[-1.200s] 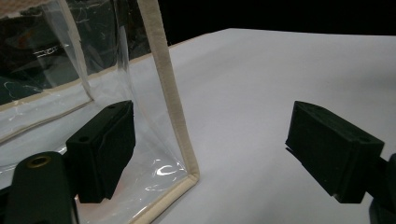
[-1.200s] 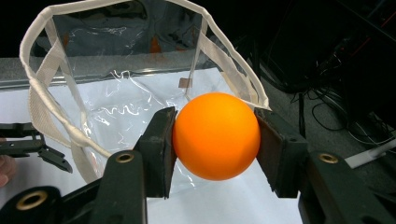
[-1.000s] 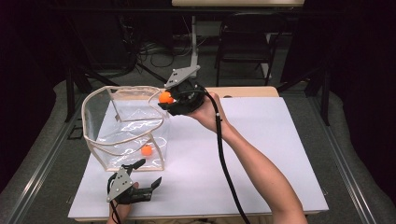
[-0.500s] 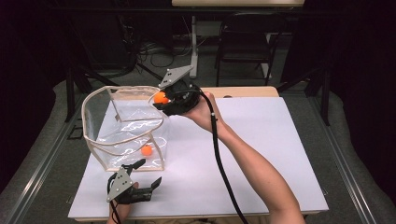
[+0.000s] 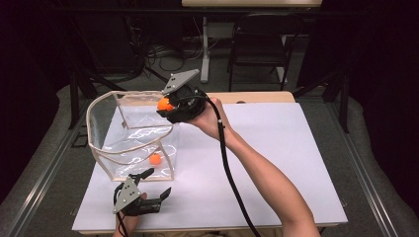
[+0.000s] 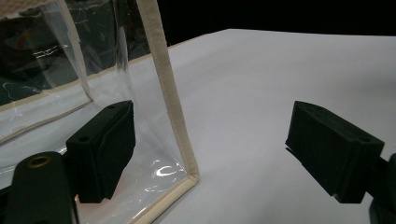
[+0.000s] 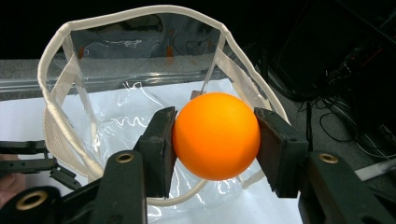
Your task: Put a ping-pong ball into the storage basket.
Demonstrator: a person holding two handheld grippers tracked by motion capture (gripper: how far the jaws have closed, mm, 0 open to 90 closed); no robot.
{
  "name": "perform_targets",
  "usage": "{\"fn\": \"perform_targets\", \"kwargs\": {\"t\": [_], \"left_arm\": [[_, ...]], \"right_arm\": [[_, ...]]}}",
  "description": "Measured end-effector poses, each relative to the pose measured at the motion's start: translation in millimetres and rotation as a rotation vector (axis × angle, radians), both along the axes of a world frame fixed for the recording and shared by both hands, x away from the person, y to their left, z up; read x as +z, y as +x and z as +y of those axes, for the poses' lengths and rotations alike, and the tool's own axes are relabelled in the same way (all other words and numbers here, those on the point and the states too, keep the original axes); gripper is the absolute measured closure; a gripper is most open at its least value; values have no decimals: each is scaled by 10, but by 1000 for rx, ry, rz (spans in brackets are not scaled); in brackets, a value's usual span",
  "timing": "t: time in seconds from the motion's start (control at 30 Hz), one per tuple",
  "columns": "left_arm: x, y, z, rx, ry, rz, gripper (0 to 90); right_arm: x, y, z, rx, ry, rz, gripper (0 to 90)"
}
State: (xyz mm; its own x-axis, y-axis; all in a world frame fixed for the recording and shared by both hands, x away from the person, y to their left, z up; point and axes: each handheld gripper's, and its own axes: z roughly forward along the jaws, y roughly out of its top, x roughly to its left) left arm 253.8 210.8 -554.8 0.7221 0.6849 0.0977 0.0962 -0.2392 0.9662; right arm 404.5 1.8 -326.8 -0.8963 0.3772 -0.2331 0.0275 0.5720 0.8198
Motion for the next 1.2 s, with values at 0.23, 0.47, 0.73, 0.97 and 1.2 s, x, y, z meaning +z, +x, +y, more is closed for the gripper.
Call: {"fn": "perform_targets", "kwargs": {"t": [0.23,0.47,0.73,0.97,1.2], "left_arm": [[0,4,-1,-1,1,0,157],[-2,6,-4,-3,0,2,157],[-1,6,-4,-3,-2,2,157],[0,6,-1,-2,-4,1,157],[-1,9,1,-3,-3,0,157]], "right_arm": [[-7,-1,41,3,-1,0,512],[-16,-4,96,9,-4,2,512],[-28,-5,155,10,-11,-3,512],[-49,-1,201,10,-15,2,512],[-66,9,232,11,-18,2,512]]}}
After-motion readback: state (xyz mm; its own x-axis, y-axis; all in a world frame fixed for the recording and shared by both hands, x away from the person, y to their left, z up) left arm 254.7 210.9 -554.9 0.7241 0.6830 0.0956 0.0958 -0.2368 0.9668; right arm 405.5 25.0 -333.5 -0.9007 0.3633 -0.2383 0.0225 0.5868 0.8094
